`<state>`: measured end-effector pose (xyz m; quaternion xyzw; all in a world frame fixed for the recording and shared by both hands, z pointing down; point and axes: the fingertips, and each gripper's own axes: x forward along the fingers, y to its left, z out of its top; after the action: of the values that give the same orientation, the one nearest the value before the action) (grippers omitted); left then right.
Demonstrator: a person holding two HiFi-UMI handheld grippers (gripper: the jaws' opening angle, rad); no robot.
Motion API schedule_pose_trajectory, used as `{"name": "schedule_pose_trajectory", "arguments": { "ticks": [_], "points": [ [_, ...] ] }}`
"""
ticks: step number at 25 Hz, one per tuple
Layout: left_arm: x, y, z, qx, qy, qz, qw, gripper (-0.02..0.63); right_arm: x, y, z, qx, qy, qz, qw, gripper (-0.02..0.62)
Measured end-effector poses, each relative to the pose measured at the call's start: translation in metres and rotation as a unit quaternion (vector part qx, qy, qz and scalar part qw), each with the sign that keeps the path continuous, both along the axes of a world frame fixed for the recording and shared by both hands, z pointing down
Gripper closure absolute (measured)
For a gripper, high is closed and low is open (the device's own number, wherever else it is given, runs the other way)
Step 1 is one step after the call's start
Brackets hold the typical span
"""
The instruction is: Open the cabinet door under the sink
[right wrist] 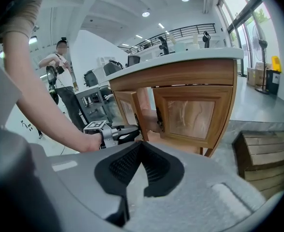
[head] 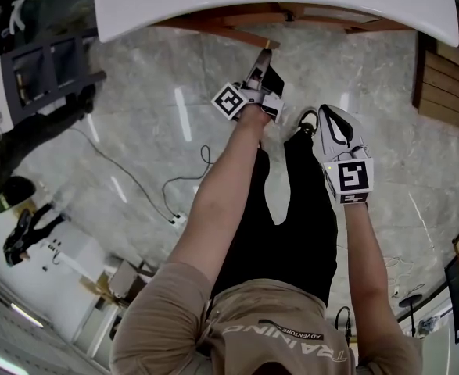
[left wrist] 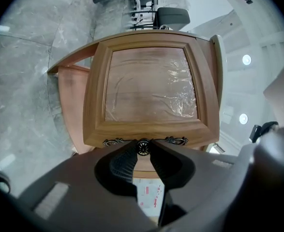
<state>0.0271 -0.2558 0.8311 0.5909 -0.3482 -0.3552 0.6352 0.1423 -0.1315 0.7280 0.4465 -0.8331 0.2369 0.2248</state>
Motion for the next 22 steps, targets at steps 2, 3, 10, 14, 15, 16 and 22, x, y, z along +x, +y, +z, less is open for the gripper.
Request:
{"name": "schedule_pose_trajectory", "arguments": {
  "ticks": [2, 3, 10, 14, 15, 16, 22],
  "points": [
    [-0.003, 0.007, 0.002, 0.000, -0.001, 0.011, 0.9999, 0.508, -0.007, 0.004, -0.002, 0.001, 0.004, -0.005, 1.000, 0.592],
    [-0.004, 0.010, 0.001, 0.001, -0.001, 0.019, 0.9998, 0.508, -0.009, 0.006, -0.002, 0.000, 0.006, -0.005, 1.000, 0.592],
    [-0.009, 0.028, 0.001, 0.001, 0.005, 0.054, 0.9985, 0.508, -0.034, 0.021, -0.004, 0.000, 0.002, 0.001, 1.000, 0.592],
    [-0.019, 0.040, 0.002, 0.002, 0.005, 0.070, 0.9975, 0.508, -0.049, 0.027, -0.005, -0.001, 0.003, 0.000, 1.000, 0.592],
    [-0.020, 0.043, 0.003, 0.001, 0.005, 0.075, 0.9972, 0.508, -0.051, 0.028, -0.004, -0.001, 0.004, -0.001, 1.000, 0.592],
    [-0.021, 0.046, 0.003, 0.001, 0.004, 0.081, 0.9967, 0.508, -0.054, 0.029, -0.004, -0.001, 0.005, -0.002, 1.000, 0.592],
    [-0.035, 0.064, 0.002, -0.002, 0.011, 0.104, 0.9945, 0.508, -0.073, 0.031, -0.009, 0.000, 0.002, -0.003, 1.000, 0.592]
  ]
}}
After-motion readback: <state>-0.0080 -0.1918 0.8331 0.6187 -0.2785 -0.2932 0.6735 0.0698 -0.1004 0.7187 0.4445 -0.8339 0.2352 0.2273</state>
